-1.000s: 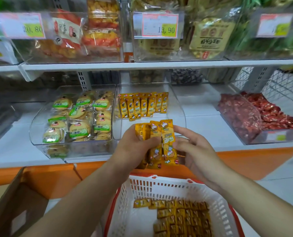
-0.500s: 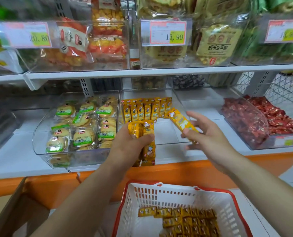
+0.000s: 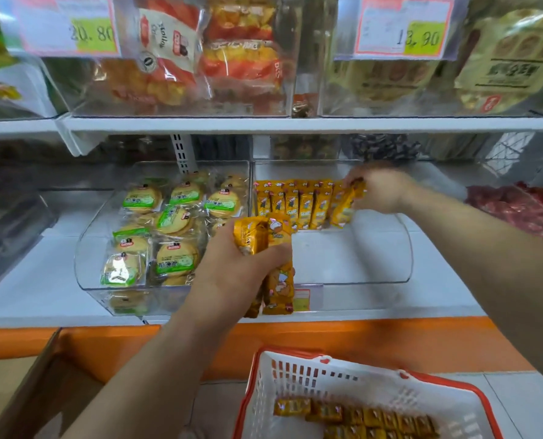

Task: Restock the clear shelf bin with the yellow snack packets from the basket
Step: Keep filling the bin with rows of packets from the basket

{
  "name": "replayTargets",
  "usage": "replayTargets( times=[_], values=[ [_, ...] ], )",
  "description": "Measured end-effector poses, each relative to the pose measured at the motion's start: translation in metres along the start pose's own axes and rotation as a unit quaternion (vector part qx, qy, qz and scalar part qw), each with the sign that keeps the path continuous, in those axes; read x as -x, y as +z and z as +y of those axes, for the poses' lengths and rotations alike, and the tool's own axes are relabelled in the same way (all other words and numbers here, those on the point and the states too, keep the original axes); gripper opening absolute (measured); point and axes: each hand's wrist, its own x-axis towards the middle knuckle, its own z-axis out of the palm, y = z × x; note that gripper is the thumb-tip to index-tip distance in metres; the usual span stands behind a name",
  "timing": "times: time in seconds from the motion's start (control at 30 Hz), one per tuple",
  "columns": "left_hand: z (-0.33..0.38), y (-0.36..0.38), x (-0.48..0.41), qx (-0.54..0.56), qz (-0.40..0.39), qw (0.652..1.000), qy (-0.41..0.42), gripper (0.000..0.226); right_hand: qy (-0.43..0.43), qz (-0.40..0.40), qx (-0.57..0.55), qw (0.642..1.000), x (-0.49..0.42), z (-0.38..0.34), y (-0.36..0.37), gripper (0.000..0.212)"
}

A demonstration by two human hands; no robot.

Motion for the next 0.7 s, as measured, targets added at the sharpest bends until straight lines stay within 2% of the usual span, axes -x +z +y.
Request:
replayTargets(
  times=[0.13, 0.3, 0.43, 0.7],
  values=[
    [-0.007, -0.004, -0.004, 0.009, -0.019, 1.0, 0.0, 0.027, 0.0, -0.072, 0.07, 0.995, -0.031, -0.002, 0.014, 0.043],
    [-0.015, -0.013, -0.006, -0.014, -0.016, 1.0, -0.003, 0.03, 0.005, -0.072, 0.112, 0.991, -0.049, -0.008, 0.021, 0.042],
    [-0.021, -0.015, -0.006, -0.028, -0.017, 0.999, -0.011, 0.032, 0.028, -0.072, 0.126, 0.989, -0.058, -0.013, 0.027, 0.05],
    [-0.023, -0.011, -0.007, -0.039, -0.022, 0.999, -0.004, 0.027, 0.002, -0.034, 0.132, 0.991, -0.058, -0.009, 0.037, 0.05]
  ],
)
